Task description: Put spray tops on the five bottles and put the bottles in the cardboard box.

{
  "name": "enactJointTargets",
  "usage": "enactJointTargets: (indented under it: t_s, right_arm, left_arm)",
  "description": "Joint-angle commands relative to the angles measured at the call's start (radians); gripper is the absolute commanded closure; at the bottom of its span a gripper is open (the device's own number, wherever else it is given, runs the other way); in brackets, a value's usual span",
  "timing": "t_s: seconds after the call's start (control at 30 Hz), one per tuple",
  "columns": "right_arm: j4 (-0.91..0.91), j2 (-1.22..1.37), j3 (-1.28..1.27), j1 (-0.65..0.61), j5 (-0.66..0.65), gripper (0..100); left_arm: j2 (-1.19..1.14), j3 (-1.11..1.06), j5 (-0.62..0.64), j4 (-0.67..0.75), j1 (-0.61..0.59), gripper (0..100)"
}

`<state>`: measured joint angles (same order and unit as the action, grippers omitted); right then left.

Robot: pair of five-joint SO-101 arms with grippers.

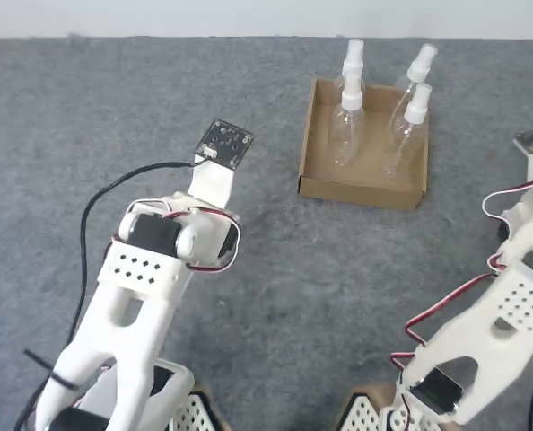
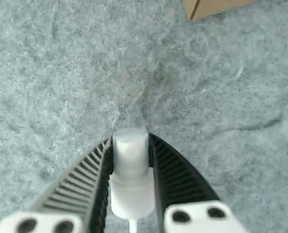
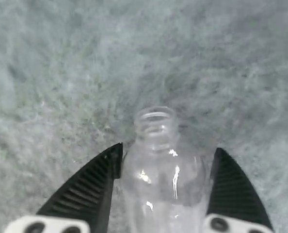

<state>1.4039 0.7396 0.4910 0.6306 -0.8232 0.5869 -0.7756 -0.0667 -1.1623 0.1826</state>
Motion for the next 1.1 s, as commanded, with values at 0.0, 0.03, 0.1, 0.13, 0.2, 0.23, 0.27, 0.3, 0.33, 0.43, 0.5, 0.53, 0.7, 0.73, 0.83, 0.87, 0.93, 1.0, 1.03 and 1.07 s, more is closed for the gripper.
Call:
enactJointTargets:
  t_s: [0.0,0.03,0.1,0.13,0.2,0.23,0.27,0.3,0.33,0.43,0.5,0.53,0.7,0.73,0.83,0.87,0.93,1.0,1.03,1.07]
  right_arm:
    - [0.013,-0.024,0.063,0.025,-0.02,87.9]
    - [0.015,-0.025,0.064,0.027,-0.02,91.0]
    - [0.025,-0.025,0.08,0.027,-0.02,97.0]
    - [0.044,-0.025,0.098,0.027,-0.017,99.5]
    - [0.111,-0.028,0.152,0.022,-0.012,98.9]
    - [0.151,-0.036,0.19,0.016,-0.011,99.4]
    - [0.188,-0.048,0.224,0.01,0.003,99.4]
    - [0.219,-0.064,0.258,-0.001,0.028,99.4]
    - [0.245,-0.084,0.282,-0.01,0.055,99.4]
    - [0.305,-0.17,0.305,-0.061,0.115,99.4]
    - [0.337,-0.222,0.304,-0.105,0.146,99.4]
    - [0.348,-0.246,0.304,-0.127,0.164,99.4]
    - [0.384,-0.378,0.301,-0.225,0.261,99.4]
    - [0.384,-0.406,0.29,-0.243,0.281,99.4]
    - [0.383,-0.51,0.206,-0.321,0.322,99.4]
    - [0.38,-0.55,0.16,-0.357,0.333,99.4]
    - [0.367,-0.644,0.058,-0.433,0.356,99.3]
    - [0.317,-0.756,-0.061,-0.516,0.388,99.3]
    - [0.278,-0.816,-0.132,-0.553,0.41,99.3]
    - [0.239,-0.874,-0.204,-0.595,0.431,99.3]
  left_arm:
    - [0.048,0.008,0.017,-0.003,-0.003,98]
    - [0.048,0.008,0.017,-0.003,-0.003,98]
    - [0.048,0.016,0.038,-0.003,-0.003,98]
    - [0.049,0.018,0.046,-0.003,-0.003,98]
    - [0.061,0.025,0.051,-0.002,-0.003,98]
    - [0.077,0.03,0.052,-0.005,-0.003,98]
    - [0.097,0.033,0.055,-0.006,-0.003,98]
    - [0.12,0.038,0.055,-0.008,-0.003,98]
    - [0.149,0.041,0.057,-0.009,-0.003,98]
    - [0.239,0.041,0.057,-0.009,-0.005,98]
    - [0.284,0.041,0.058,-0.009,-0.005,98]
    - [0.304,0.041,0.058,-0.009,-0.005,98]
    - [0.336,0.041,0.058,-0.014,-0.06,98]
    - [0.338,0.041,0.055,-0.008,-0.083,98]
    - [0.339,0.062,0.054,-0.003,-0.14,98]
    - [0.339,0.076,0.055,-0.005,-0.152,98]
    - [0.339,0.113,0.057,-0.009,-0.169,98]
    - [0.339,0.151,0.057,-0.009,-0.178,98]
    - [0.339,0.168,0.057,-0.009,-0.183,98]
    - [0.339,0.182,0.058,-0.011,-0.184,98]
